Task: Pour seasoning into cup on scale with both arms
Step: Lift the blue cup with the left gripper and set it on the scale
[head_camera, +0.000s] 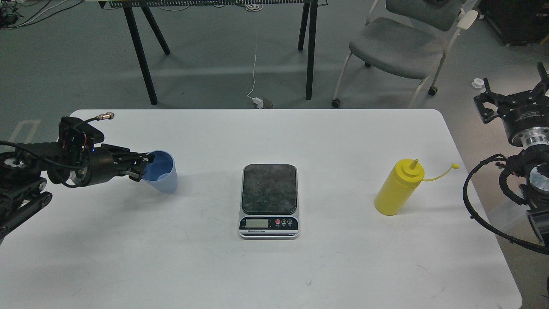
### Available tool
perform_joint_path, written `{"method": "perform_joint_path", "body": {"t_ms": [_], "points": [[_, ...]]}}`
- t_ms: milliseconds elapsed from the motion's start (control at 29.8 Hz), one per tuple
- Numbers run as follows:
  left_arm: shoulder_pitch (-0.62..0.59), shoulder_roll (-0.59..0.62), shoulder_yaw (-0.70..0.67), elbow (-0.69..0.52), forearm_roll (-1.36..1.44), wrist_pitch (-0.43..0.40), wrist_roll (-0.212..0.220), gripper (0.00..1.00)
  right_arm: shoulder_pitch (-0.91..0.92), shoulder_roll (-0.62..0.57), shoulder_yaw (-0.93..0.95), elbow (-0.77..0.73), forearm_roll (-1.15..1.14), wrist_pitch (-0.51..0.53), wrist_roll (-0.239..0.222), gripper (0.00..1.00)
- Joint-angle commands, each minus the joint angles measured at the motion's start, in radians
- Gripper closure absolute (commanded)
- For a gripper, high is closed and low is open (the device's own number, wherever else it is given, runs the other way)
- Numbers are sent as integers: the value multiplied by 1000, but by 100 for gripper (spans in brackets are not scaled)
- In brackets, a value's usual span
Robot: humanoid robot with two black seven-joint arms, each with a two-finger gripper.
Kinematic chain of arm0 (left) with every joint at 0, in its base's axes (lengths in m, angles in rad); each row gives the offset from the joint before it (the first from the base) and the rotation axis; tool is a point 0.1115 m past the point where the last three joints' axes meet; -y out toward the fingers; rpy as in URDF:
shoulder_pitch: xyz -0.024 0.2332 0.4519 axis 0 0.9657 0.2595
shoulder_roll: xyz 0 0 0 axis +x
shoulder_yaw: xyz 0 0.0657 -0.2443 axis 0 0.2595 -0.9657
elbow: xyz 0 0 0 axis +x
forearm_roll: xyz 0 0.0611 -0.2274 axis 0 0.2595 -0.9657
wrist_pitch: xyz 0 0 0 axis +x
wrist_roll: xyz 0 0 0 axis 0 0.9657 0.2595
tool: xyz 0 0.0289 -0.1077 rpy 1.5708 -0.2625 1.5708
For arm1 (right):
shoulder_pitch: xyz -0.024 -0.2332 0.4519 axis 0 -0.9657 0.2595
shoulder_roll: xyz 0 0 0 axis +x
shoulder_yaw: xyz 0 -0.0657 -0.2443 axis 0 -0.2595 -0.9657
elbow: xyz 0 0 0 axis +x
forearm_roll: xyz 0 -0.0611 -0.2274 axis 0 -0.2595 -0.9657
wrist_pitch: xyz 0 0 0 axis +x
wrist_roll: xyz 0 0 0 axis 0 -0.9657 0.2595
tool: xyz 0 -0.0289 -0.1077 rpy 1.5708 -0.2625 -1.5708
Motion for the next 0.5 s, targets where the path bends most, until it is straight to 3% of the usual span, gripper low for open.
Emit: {"method": "perform_joint_path", "body": {"t_ms": [0, 67, 134, 268, 469], "points": [[-112, 0, 0, -132, -43, -102, 6, 98, 0, -11, 1, 1, 1, 0, 1, 0], [-165, -14, 0, -157, -43, -177, 16, 98, 0, -15, 1, 2, 1, 0, 1, 0], [-200, -113, 6, -155, -38, -226, 39, 98, 0, -21, 0, 2, 1, 0, 1, 0], [-232, -302, 37, -91, -36, -240, 75, 98, -2, -34, 1, 2, 1, 0, 1, 0], [-238, -385, 109, -28, -36, -240, 104, 96, -6, -44, 18, 4, 1, 0, 1, 0]]}}
